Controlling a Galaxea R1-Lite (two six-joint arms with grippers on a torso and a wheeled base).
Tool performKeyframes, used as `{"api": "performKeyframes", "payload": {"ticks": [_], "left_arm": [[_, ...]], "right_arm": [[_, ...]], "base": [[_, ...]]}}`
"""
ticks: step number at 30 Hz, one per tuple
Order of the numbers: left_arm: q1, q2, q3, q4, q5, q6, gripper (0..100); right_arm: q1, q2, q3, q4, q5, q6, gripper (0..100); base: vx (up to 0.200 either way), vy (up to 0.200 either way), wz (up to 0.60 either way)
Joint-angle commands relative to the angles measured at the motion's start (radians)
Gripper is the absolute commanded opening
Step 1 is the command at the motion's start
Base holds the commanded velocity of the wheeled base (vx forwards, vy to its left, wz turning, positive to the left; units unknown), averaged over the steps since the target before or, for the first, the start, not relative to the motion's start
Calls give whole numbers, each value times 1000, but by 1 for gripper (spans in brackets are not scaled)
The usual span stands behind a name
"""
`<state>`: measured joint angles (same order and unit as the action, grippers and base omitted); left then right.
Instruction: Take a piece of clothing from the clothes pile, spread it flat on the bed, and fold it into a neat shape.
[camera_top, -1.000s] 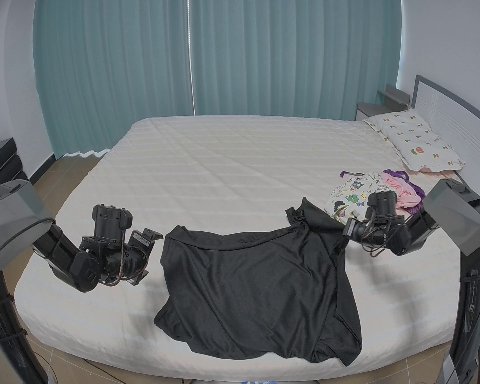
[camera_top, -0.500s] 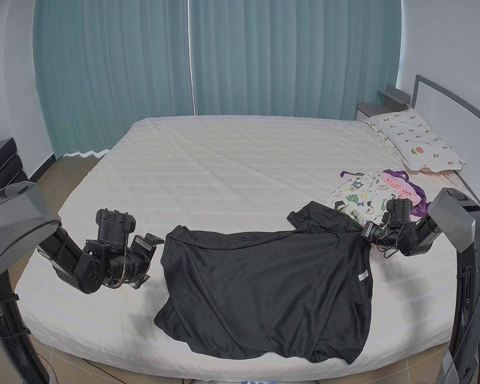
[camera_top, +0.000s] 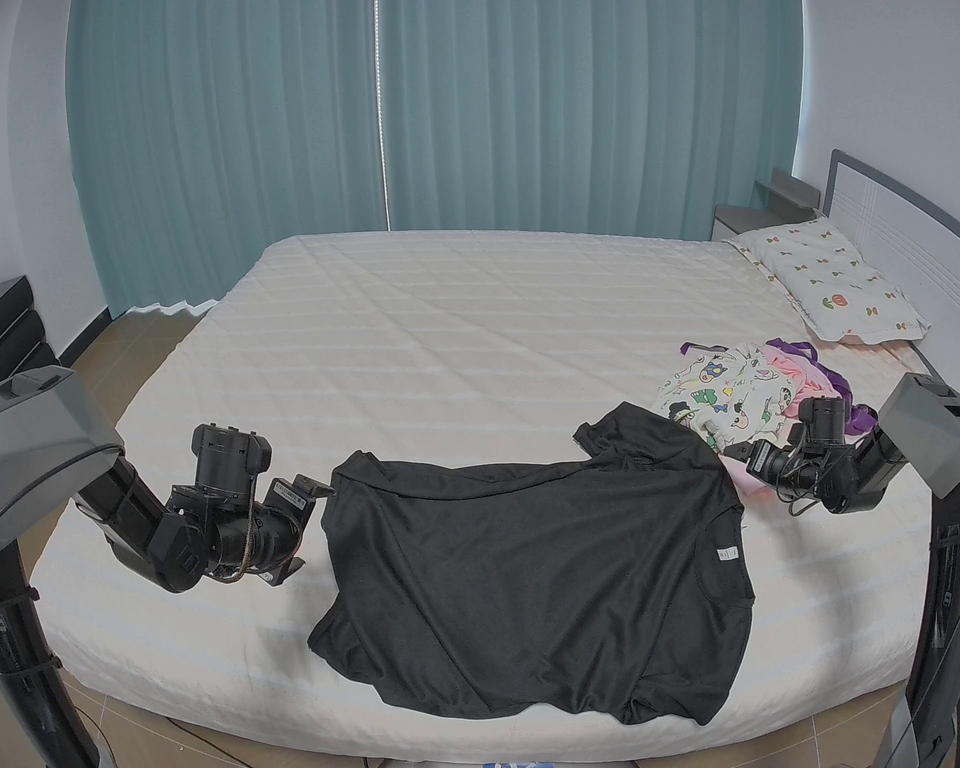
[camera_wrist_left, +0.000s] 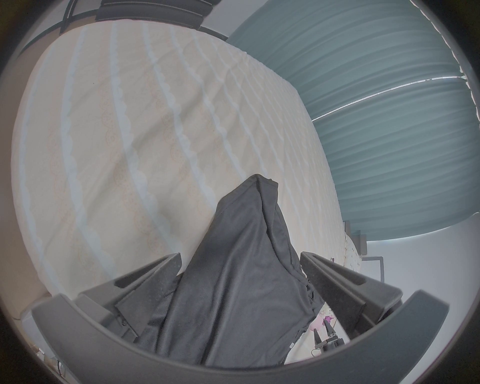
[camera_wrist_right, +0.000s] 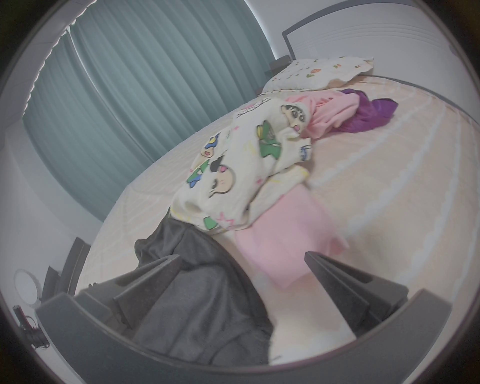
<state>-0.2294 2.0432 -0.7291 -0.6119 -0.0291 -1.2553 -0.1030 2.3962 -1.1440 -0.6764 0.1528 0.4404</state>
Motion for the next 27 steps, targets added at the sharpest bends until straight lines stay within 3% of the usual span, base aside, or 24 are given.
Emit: {"api": "performKeyframes", "payload": {"ticks": [1, 12, 17, 23, 27], "left_arm": [[-1, -6, 16, 0, -12, -1, 100], [-2, -43, 57, 0, -43, 10, 100], [-7, -129, 105, 1, -103, 10, 100], [-16, -140, 117, 6, -107, 8, 100], [-36, -143, 132, 9, -104, 7, 100]], "right_arm": [[-9, -72, 107, -26, 42, -14, 100], [-4, -209, 383, -37, 108, -26, 100], [-7, -282, 514, -80, 125, -12, 100], [-12, -364, 595, -80, 169, 43, 100], [-3, -405, 658, -81, 172, 66, 100]], "base": [[0, 0, 0], [0, 0, 0], [0, 0, 0], [0, 0, 0], [-200, 0, 0]]}}
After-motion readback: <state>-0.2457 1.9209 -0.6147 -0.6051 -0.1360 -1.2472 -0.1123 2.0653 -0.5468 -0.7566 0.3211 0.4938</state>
